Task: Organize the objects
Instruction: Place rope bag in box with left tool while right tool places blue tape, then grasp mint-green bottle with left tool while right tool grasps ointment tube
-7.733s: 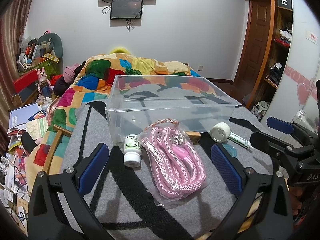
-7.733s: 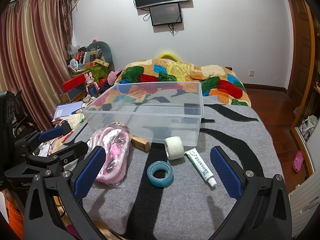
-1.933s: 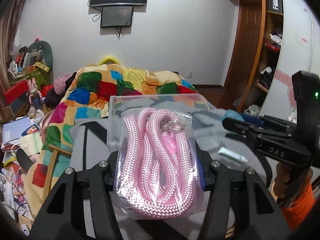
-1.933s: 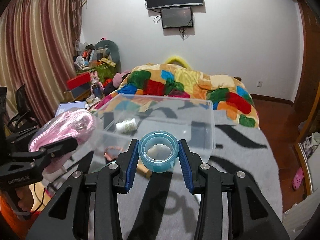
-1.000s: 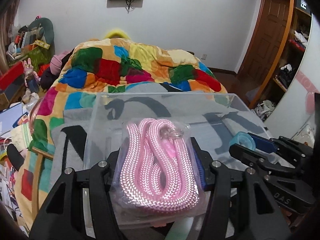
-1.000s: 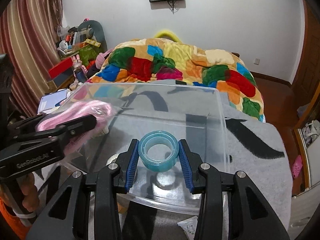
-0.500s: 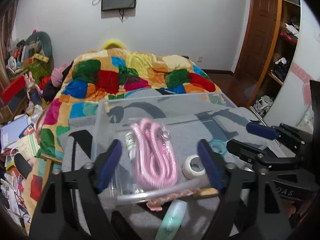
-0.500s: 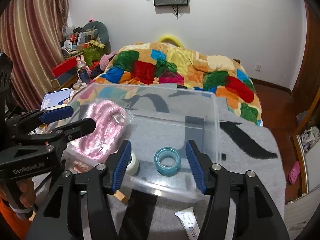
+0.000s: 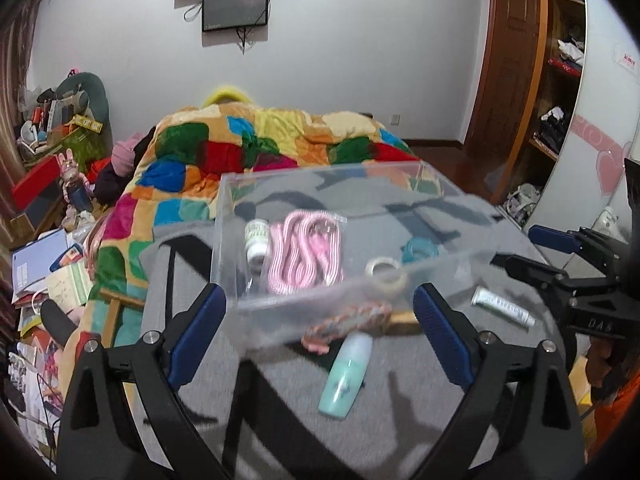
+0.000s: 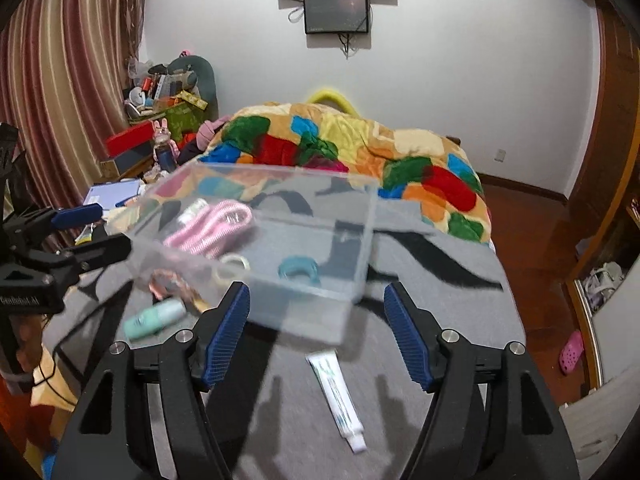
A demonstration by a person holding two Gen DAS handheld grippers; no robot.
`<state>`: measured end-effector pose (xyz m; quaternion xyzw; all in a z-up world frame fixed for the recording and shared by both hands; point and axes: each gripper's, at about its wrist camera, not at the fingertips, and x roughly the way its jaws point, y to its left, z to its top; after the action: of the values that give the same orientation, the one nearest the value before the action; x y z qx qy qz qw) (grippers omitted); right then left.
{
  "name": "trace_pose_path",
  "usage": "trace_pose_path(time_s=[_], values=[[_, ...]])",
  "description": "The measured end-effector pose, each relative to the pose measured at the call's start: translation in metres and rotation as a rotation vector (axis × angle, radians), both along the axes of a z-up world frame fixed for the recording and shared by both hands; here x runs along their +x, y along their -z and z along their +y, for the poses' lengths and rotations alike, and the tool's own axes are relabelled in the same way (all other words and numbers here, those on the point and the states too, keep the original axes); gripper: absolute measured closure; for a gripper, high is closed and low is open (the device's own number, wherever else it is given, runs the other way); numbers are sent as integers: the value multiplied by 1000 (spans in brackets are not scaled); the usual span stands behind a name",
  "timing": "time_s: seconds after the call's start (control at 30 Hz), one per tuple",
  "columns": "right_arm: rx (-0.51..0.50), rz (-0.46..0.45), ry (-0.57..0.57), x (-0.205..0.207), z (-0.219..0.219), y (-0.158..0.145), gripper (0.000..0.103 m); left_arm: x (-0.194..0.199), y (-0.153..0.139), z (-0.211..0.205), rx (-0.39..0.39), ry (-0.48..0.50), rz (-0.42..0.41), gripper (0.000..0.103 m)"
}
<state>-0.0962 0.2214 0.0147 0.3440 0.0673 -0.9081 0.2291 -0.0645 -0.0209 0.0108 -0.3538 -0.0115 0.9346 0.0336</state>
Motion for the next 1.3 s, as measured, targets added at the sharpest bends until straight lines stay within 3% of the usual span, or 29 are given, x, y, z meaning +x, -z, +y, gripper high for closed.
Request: trace_pose_path(time_s=[0.27, 0.37, 0.57, 0.67, 0.7, 0.77, 1.07, 1.3], values=[[11, -80, 3, 6, 14, 35, 37, 9, 38, -1, -4, 13, -95, 8], [-3, -118, 4, 6, 18, 48, 41, 8, 52, 4, -3, 35, -137, 21], [-3, -176, 5, 3, 24, 66, 66, 1, 73, 13, -21, 51, -190, 36], [-13, -171, 3, 6, 26, 66, 78, 2, 72, 18, -25, 61, -175, 56], [-17, -171, 1, 7, 26, 65, 84, 2, 72, 20, -26, 65, -170, 67], [-17, -162, 2, 10, 25, 64, 88, 5, 71, 23, -26, 77, -161, 77], [-49, -111, -45, 31, 14, 46, 88, 33, 61, 32, -46, 108, -100, 79], [-95, -44, -77, 37, 2, 17, 88, 42, 27, 29, -21, 101, -7, 79]])
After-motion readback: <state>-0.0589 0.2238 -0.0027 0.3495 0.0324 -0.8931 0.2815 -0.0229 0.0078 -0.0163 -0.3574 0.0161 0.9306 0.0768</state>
